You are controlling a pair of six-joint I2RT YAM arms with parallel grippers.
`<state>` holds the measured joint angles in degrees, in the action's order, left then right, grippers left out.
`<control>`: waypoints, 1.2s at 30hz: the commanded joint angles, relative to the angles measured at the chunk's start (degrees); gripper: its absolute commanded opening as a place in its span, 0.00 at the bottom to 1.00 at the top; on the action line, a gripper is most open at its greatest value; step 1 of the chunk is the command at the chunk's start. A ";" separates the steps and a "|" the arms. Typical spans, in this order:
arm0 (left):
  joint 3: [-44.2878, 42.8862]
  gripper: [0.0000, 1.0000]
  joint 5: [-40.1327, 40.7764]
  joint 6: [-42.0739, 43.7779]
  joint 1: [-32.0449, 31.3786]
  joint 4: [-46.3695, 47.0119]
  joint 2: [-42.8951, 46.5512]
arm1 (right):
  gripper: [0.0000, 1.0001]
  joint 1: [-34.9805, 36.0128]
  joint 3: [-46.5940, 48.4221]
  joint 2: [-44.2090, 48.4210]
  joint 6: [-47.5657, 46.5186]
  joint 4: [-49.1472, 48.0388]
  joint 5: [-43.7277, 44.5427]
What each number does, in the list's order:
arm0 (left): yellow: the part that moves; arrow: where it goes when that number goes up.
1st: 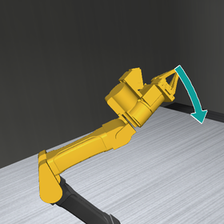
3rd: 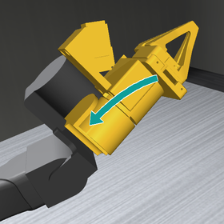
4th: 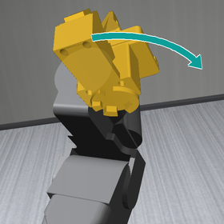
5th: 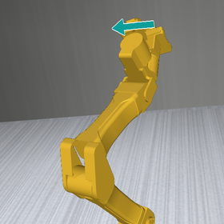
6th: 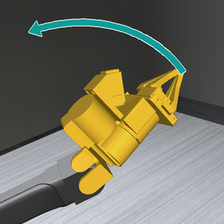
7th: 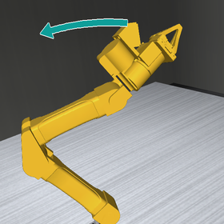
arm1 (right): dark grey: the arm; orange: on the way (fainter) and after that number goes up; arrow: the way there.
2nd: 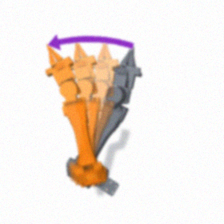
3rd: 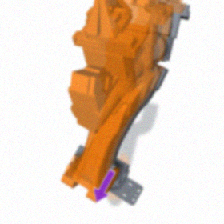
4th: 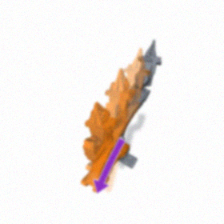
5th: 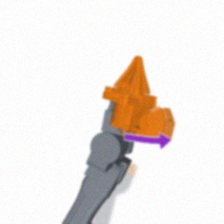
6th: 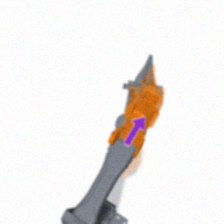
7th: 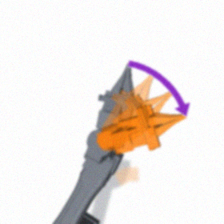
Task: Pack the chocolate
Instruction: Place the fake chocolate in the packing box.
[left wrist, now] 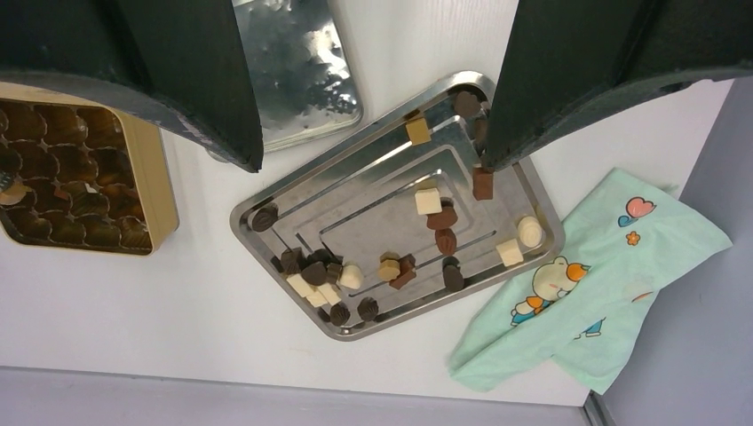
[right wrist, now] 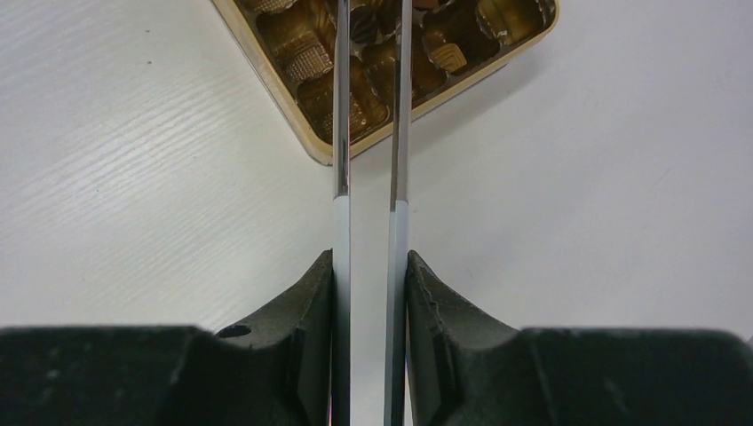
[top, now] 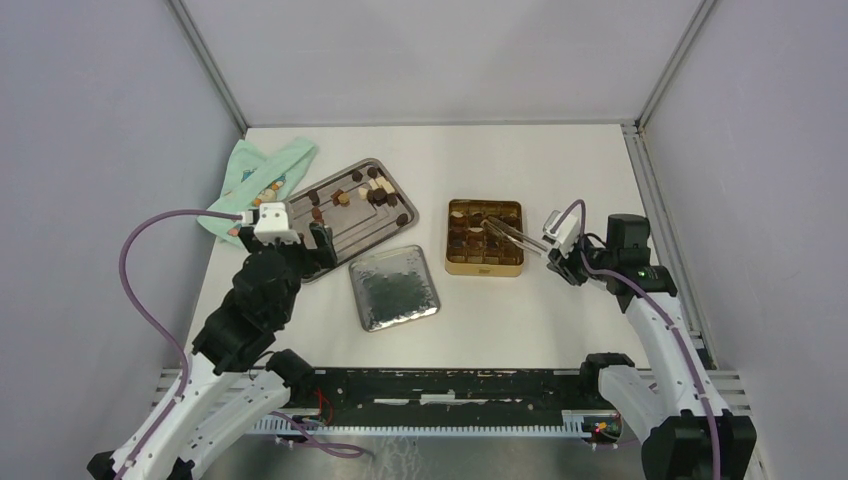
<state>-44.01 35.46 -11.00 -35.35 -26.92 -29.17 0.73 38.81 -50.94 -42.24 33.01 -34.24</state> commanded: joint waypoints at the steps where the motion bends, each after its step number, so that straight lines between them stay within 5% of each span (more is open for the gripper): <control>1: 0.06 0.99 0.61 2.14 0.35 1.65 -1.20 | 0.00 -0.39 -1.22 2.02 -2.23 0.32 0.05; 27: -0.04 0.99 0.13 2.18 0.54 1.60 -1.30 | 0.06 -6.09 -2.16 6.00 -4.43 6.59 7.66; 36: -0.12 0.99 -0.17 2.15 0.56 1.60 -1.33 | 0.26 -6.09 -2.85 5.81 -3.90 6.01 7.15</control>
<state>-43.90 35.62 -11.00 -35.09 -26.92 -30.74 -5.06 35.75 -45.32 -46.76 41.87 -26.68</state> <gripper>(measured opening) 0.991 0.344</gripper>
